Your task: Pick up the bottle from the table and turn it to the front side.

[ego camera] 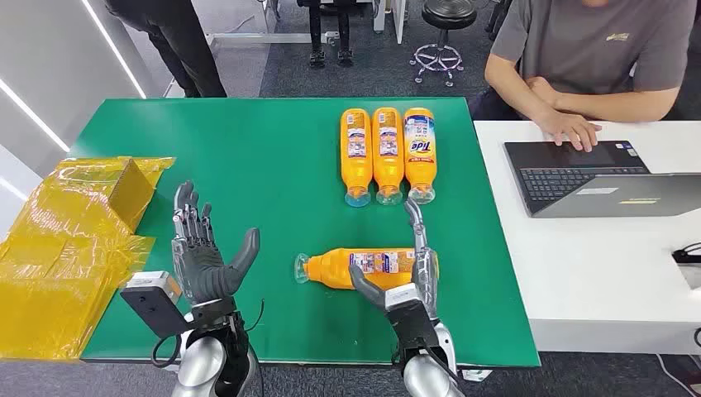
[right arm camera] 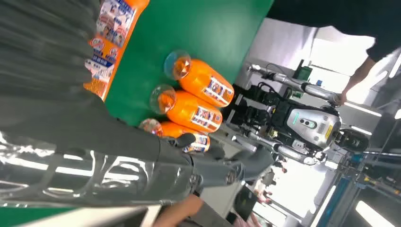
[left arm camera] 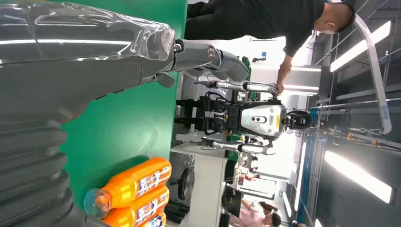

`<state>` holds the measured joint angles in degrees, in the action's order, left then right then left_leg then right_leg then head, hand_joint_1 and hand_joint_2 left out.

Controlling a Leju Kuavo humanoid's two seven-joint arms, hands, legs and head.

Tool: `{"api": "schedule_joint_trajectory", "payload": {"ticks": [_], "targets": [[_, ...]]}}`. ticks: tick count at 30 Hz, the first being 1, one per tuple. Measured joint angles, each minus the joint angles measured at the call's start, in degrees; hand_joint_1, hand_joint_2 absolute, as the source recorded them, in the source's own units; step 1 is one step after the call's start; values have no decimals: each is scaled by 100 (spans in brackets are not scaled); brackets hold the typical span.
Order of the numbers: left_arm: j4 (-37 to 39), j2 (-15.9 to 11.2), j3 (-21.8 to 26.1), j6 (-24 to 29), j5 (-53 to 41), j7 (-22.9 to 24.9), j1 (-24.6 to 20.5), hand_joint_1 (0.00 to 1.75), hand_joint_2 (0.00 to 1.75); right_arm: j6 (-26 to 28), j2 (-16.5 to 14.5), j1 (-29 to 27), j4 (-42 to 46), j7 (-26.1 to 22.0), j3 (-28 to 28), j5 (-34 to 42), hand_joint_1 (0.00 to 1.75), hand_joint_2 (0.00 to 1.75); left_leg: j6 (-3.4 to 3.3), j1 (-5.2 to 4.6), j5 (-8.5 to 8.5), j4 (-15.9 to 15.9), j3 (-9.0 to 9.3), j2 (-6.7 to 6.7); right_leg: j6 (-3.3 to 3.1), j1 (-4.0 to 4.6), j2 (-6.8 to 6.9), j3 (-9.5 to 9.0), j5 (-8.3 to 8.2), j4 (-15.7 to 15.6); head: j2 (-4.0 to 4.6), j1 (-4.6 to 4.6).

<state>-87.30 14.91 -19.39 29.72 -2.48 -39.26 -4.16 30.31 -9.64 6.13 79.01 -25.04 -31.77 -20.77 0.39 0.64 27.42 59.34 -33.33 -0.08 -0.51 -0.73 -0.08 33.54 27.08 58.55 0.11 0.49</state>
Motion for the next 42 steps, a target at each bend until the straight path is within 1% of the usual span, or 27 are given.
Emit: {"api": "schedule_joint_trajectory", "payload": {"ticks": [2, 4, 6, 14, 21, 26, 31, 36, 39, 42], "targets": [[0, 0, 1, -18, -7, 0, 0, 0, 175, -152, 41, 37, -7, 228, -23, -352, 0, 175, 0, 0, 0, 0, 0, 0, 0, 0, 0, 0, 0, 0, 0, 1], [0, 0, 3, -73, -28, 0, 0, 0, 175, -471, 139, 125, -27, 631, -66, -1051, 0, 175, 0, 0, 0, 0, 0, 0, 0, 0, 0, 0, 0, 0, 0, 1], [0, 0, 4, -129, -53, 2, 1, 0, 175, -719, 223, 209, -50, 880, -89, -1581, 0, 175, 0, 0, 0, 1, 0, -1, 0, 0, 1, -1, 0, 0, 0, 0], [0, -1, 7, -237, -107, 22, 0, 0, 175, -1689, 526, 576, -237, 1565, -98, -2934, 0, 175, -1, -1, 0, 3, 0, -1, 1, 0, 1, -1, -1, 0, 0, 0], [0, -2, 9, -299, -126, 90, -1, 0, 175, -2500, 761, 868, -418, 1918, -124, -3773, 0, 175, -1, 0, 0, 3, 0, -1, 1, 0, 1, -1, -1, 0, 0, 0], [0, -2, 9, -374, -156, 155, -2, 0, 175, -2738, 1014, 1041, -586, 2032, -146, -4069, 0, 175, -1, -1, 0, 5, 0, -1, 2, -1, 1, -1, -1, -1, 0, 0], [0, -2, 9, -469, -162, 208, -5, 0, 175, -3042, 1336, 1211, -751, 2057, -167, -4097, 0, 175, -1, -2, 0, 6, 0, -1, 4, -1, 1, -1, -3, -2, 0, 0], [23, -3, 9, -548, -126, 219, -79, 0, 175, -3415, 1699, 1407, -968, 2027, -227, -3880, 0, 175, -2, -2, -1, 7, -1, -2, 6, -1, 2, -1, -5, -3, 0, 0], [74, -2, 9, -587, -88, 226, -175, 0, 175, -3614, 1946, 1606, -1183, 1923, -282, -3664, 0, 175, -6, -2, -3, 8, -1, -3, 7, -2, 2, -2, -7, -2, 0, 1], [122, -2, 7, -610, -66, 227, -221, 0, 175, -3714, 2113, 1745, -1359, 1802, -298, -3460, 0, 175, -7, -2, -4, 9, -1, -3, 7, -2, 1, -2, -8, -2, 0, 0]]}}
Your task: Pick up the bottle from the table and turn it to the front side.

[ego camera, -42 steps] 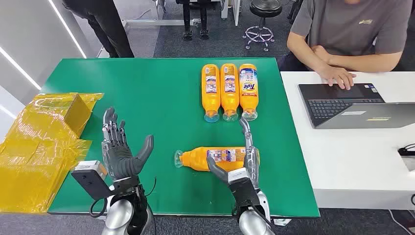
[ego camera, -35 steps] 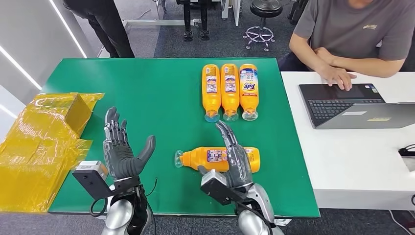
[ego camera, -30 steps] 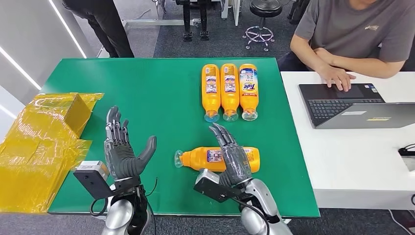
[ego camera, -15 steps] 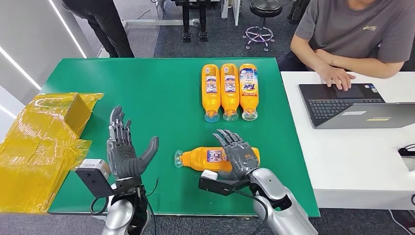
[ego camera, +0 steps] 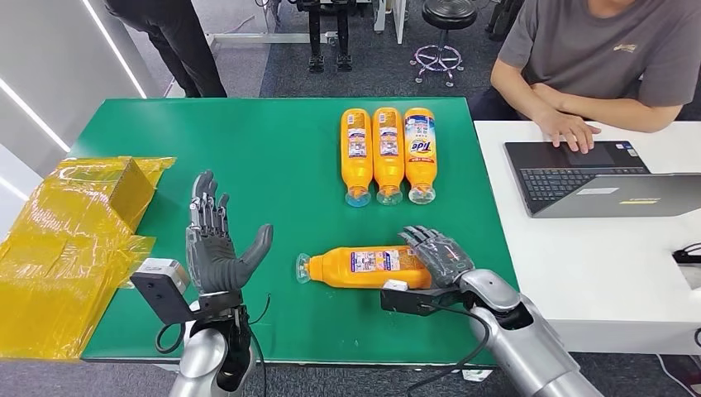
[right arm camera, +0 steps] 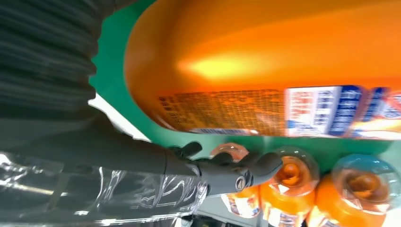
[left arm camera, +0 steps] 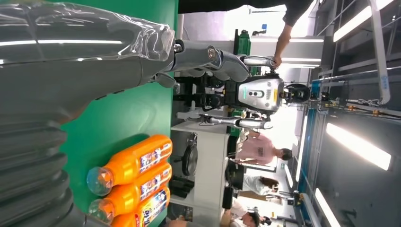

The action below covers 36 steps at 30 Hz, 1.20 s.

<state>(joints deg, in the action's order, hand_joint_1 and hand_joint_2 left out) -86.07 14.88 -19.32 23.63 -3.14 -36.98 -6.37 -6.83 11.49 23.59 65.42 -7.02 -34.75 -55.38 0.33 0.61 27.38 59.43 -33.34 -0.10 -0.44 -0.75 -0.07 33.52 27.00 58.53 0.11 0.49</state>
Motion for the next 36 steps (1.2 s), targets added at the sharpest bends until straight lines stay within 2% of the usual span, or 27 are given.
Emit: {"api": "schedule_joint_trajectory", "payload": {"ticks": [4, 9, 18, 23, 30, 36], "targets": [[66, 0, -9, -44, 23, 0, -38, 0, 175, -136, 111, 116, -211, -149, -13, 268, 0, 175, 0, 0, 0, 0, 0, 0, 0, 0, -1, 1, 0, 0, 0, 1], [178, 1, -34, -123, 71, 13, -156, 0, 175, -351, 194, 329, -596, -556, -47, 642, 0, 175, 0, 1, 0, 0, 0, 1, 0, 0, 0, 1, 0, 1, 0, 1], [336, 0, -38, -179, 140, 30, -265, 0, 175, -334, 194, 776, -1189, -751, -110, 746, 0, 175, -1, 0, -1, 0, -2, 1, 2, 0, 0, -1, -2, 2, 0, -1], [398, 1, -39, -198, 165, -14, -290, 0, 175, -361, 42, 1202, -1595, -902, -240, 746, 0, 175, -1, 0, -2, 0, -2, 2, 0, 0, -2, 0, -4, 4, 0, 1], [424, 2, -40, -187, 169, -28, -294, 0, 175, -559, -343, 1943, -2231, -1000, -611, 752, 0, 175, 0, 2, -4, 0, -1, 4, -1, 1, -3, 1, -4, 5, 0, 1], [444, 1, -40, -149, 184, -37, -300, 0, 175, -584, -646, 2290, -2720, -1093, -895, 751, 0, 175, 1, 1, -4, 0, -2, 2, -1, 1, -2, 1, -4, 5, 0, 1]]}}
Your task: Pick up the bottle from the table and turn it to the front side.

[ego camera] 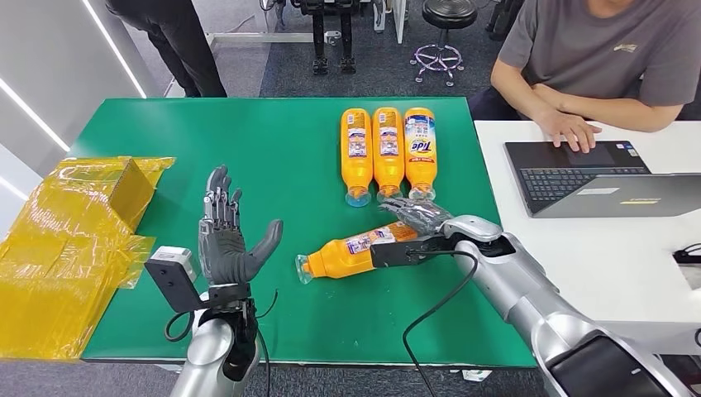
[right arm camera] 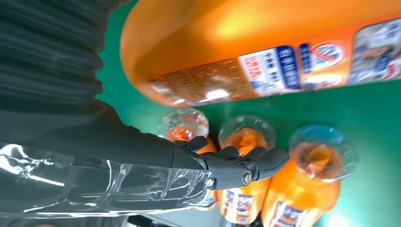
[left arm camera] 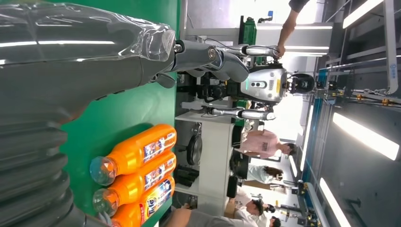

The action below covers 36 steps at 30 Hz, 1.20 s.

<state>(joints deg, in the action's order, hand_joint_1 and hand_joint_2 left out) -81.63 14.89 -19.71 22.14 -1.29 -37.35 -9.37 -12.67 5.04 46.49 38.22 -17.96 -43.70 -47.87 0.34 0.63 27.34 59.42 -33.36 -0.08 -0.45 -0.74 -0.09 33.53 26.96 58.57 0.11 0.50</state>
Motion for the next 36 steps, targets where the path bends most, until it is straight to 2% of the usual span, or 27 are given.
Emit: {"api": "schedule_joint_trajectory", "payload": {"ticks": [9, 14, 20, 24, 25, 29, 32, 36], "targets": [[23, -1, 0, 51, 37, -27, -2, 0, 175, -312, -340, 275, -597, -121, -331, 89, 0, 175, 0, 0, 0, 1, -1, -2, 0, 0, 2, 0, 0, 0, 0, 1], [23, -2, 0, 97, 51, -33, -2, 0, 175, -542, -452, 358, -833, -151, -465, 110, 0, 175, 0, 0, 0, 1, 0, -2, 0, 0, 2, 0, 0, 0, 0, 1], [26, -5, 2, 181, 126, -33, -26, 0, 175, -1082, -590, 603, -1183, -109, -665, 189, 0, 175, -1, 0, -1, 1, 1, -2, 0, 0, 1, 0, 0, 0, 0, 1], [28, -5, 2, 216, 152, -33, -54, 0, 175, -1191, -619, 713, -1365, -62, -765, 226, 0, 175, -3, 0, -2, 2, 1, -3, 0, 0, 4, -1, 0, 0, 0, 0], [28, -5, 2, 217, 156, -33, -56, 0, 175, -1193, -619, 731, -1399, -54, -788, 227, 5, 175, -3, 0, -2, 2, 1, -3, 0, 0, 3, -1, -1, 0, 0, 0], [28, -5, 2, 221, 162, -33, -60, 0, 175, -1183, -619, 776, -1501, -28, -837, 240, 165, 175, -3, -1, -2, 4, 1, -2, 1, -1, 2, -1, -1, -1, 0, 0], [28, -5, 2, 224, 162, -33, -61, 0, 175, -1116, -619, 788, -1545, 0, -856, 255, 175, 175, -3, -1, -2, 5, 1, -2, 1, -1, 2, -1, -1, -1, 0, 0], [28, -5, 2, 226, 162, -33, -61, 0, 175, -1066, -613, 803, -1589, 2, -859, 268, 175, 175, -3, 0, -2, 5, 2, -2, 1, 0, 2, -1, -2, -1, 0, 1]]}}
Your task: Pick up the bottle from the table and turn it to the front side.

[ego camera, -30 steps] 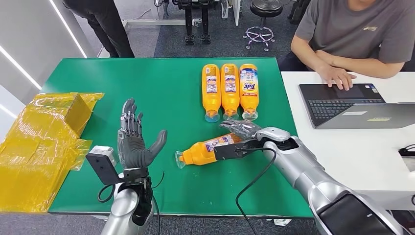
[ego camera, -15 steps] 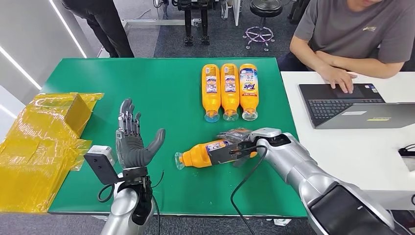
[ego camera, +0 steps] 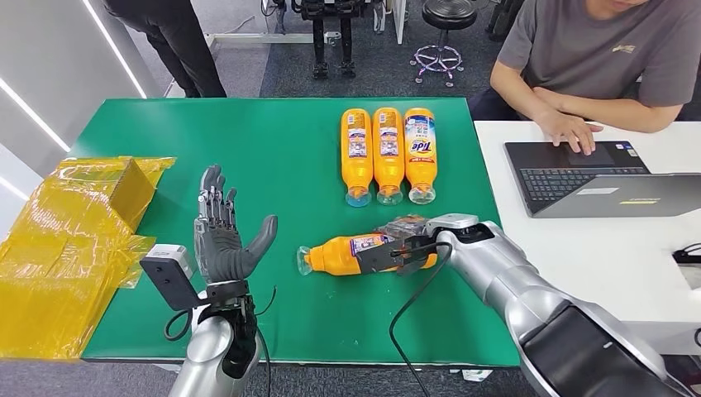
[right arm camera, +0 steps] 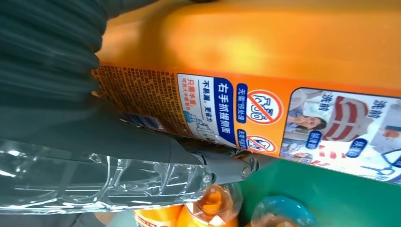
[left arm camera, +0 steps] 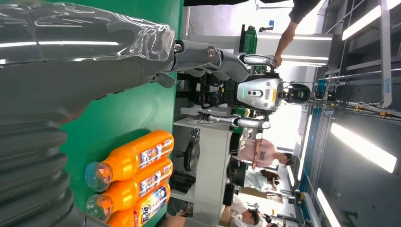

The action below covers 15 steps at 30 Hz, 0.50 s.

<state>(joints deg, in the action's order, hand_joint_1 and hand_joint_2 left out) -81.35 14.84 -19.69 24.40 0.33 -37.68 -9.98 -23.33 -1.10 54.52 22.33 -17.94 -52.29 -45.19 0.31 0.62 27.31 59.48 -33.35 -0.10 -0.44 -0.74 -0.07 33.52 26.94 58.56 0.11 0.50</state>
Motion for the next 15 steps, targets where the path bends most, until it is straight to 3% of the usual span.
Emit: {"api": "schedule_joint_trajectory", "payload": {"ticks": [10, 12, 15], "targets": [[-1, -36, 2, 17, -10, -7, 11, 0, 175, 523, 33, -14, -9, -95, -56, 11, 175, 175, 0, 0, 0, 0, -1, 0, 0, 0, -1, 0, -2, 1, 0, 0], [-4, -44, 4, 46, -26, -46, 41, 0, 175, 1097, 33, -68, 16, -106, -56, 64, 175, 175, 0, 0, 0, 0, -1, 0, 0, 0, -1, 0, -2, 1, 0, -1], [-23, -46, 21, 112, -39, -132, 117, 0, 175, 2406, 6, -272, 131, -33, 51, 285, 175, 175, 0, 1, 0, -1, -2, -1, 0, 1, -1, 0, -1, 1, 0, -1]]}}
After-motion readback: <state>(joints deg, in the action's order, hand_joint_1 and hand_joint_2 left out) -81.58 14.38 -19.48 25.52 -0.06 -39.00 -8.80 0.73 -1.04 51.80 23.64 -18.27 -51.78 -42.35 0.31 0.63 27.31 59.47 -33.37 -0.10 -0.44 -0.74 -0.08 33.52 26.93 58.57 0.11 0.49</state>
